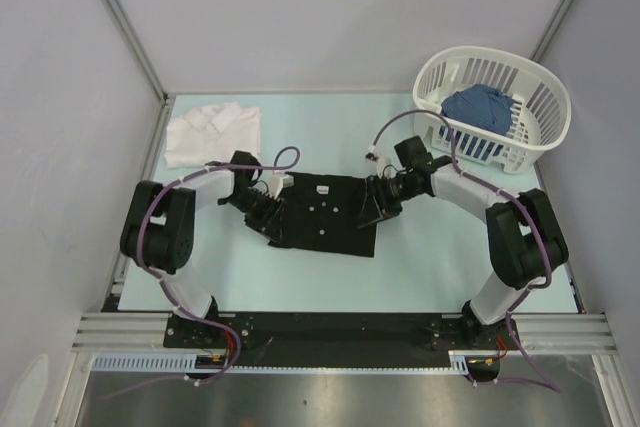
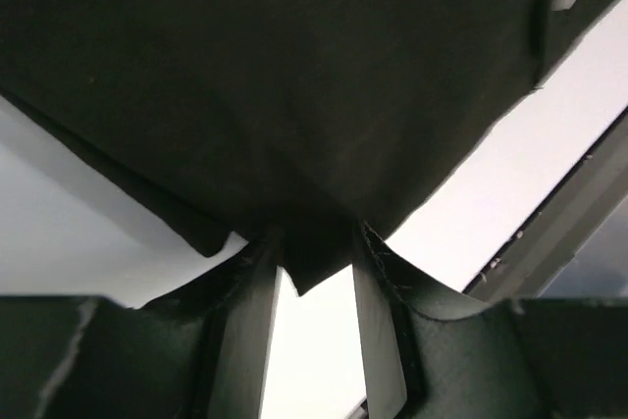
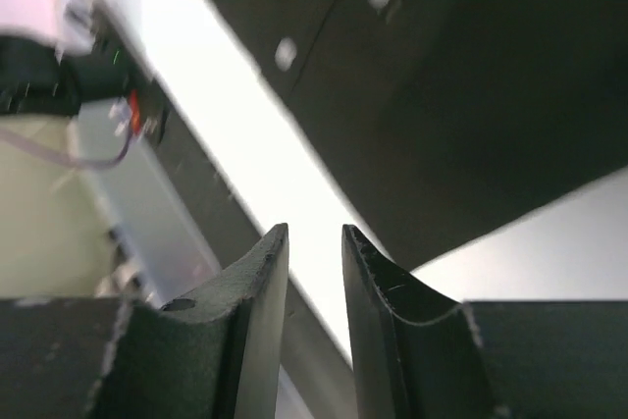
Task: Fold and stack the long sleeve shirts
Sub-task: Fold the shirt
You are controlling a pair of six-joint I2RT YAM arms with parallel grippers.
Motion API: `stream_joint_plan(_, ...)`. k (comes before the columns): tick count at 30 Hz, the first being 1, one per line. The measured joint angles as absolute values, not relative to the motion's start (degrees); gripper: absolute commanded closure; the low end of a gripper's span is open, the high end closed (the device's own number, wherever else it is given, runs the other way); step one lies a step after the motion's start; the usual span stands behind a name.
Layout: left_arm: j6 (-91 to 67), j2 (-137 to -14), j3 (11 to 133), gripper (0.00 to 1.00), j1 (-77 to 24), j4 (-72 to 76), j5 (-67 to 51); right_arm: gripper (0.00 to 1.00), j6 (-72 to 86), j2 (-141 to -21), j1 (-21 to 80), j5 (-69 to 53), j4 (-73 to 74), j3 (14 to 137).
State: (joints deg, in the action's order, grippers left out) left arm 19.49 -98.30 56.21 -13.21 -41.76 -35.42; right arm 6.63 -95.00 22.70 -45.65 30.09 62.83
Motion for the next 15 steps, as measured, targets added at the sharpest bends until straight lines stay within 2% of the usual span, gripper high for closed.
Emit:
stream_joint_plan(6,18.6,-99.4,56.8,0.43,-12.6,-43.4,-33.1,0.69,8.0,-98.8,25.2,-50.0,29.3,58.8)
stream_joint_plan(8,19.0,-98.1,56.8,0.24,-11.7,-43.9,-32.4,0.7,7.9,-100.5,25.1,-49.9,28.7,58.8)
stream_joint_plan(9,19.1,-96.9,56.8,0.05,-10.6,-43.8,-32.3,0.7,7.7,-101.4,25.0,-49.7,28.7,58.8)
stream_joint_plan(10,19.3,-95.2,56.8,0.01,-8.9,-43.8,-32.4,0.7,7.4,-102.5,24.9,-48.8,28.8,58.8)
stream_joint_plan(15,18.5,-82.1,58.7,0.01,-0.9,-40.1,-32.9,0.71,3.9,-107.4,22.8,-42.9,31.4,61.7)
